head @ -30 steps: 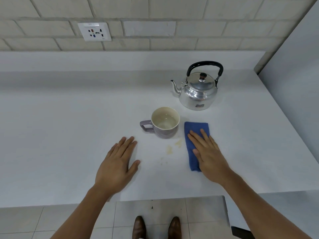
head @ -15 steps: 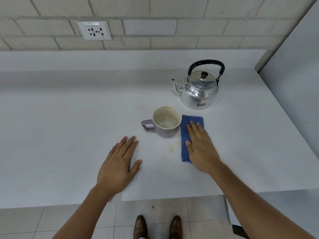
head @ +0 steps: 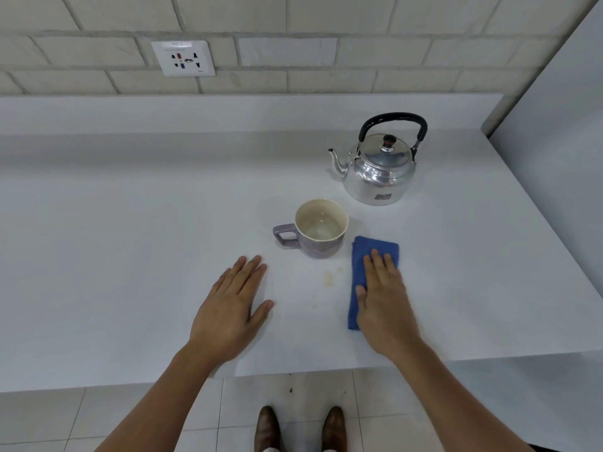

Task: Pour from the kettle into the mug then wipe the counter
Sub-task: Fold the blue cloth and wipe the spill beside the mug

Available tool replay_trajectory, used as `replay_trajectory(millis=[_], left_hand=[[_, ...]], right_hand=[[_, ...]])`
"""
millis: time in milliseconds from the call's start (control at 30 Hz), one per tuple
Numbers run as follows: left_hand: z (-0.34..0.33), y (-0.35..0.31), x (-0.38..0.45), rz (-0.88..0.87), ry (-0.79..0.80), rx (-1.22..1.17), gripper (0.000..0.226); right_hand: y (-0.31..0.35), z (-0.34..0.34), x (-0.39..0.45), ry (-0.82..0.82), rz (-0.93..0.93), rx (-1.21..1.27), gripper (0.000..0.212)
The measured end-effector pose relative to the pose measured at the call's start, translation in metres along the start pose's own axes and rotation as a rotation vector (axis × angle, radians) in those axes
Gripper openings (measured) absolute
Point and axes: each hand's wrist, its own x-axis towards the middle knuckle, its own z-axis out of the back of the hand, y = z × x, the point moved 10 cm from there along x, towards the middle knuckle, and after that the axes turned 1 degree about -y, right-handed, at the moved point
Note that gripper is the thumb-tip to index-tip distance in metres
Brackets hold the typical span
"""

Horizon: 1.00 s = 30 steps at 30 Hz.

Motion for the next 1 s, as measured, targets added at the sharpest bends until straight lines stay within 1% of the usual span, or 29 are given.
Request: replay_trajectory(millis=[67,133,200,267,333,400,500,700,800,867,900,1000], left_hand=[[0.001,0.001,0.0,-0.033,0.02,-0.032,0.073],[0.004,0.002,-0.001,-0.065,0.039,-0.04,0.074],[0.007,0.005,-0.004,-0.072,0.042,-0.017,0.075],[0.009,0.008,-0.009,-0.064,0.033,-0.003,0.076],[0.008,0.01,-0.015,-0.062,0.027,0.008,0.076],[0.007,0.012,-0.018,-0.06,0.021,0.01,0.076],[0.006,0.012,-0.018,-0.064,0.019,0.019,0.076],[0.002,0.014,-0.018,-0.078,0.022,0.031,0.077],[0.002,0.013,-0.018,-0.082,0.015,0.038,0.075],[0.004,0.013,-0.018,-0.079,0.012,0.041,0.075],[0.004,0.013,-0.018,-0.077,0.011,0.039,0.075],[0.005,0.013,-0.018,-0.072,0.007,0.032,0.073]], right_hand=[[0.031,-0.013,-0.013,0.028,0.06,-0.005,0.062],[0.054,-0.025,-0.035,0.078,0.169,-0.036,0.062],[0.059,-0.03,-0.058,0.14,0.292,-0.03,0.059],[0.043,-0.025,-0.074,0.182,0.381,-0.042,0.056],[0.014,-0.013,-0.074,0.182,0.36,-0.042,0.055],[-0.005,-0.004,-0.065,0.168,0.281,-0.027,0.055],[0.006,-0.008,-0.047,0.165,0.252,-0.028,0.056],[0.092,-0.036,-0.042,0.224,0.434,-0.011,0.058],[0.108,-0.047,-0.063,0.299,0.565,0.011,0.058],[0.09,-0.045,-0.073,0.331,0.614,0.025,0.056],[0.074,-0.039,-0.074,0.334,0.601,0.049,0.055],[0.025,-0.019,-0.058,0.305,0.457,0.102,0.054]])
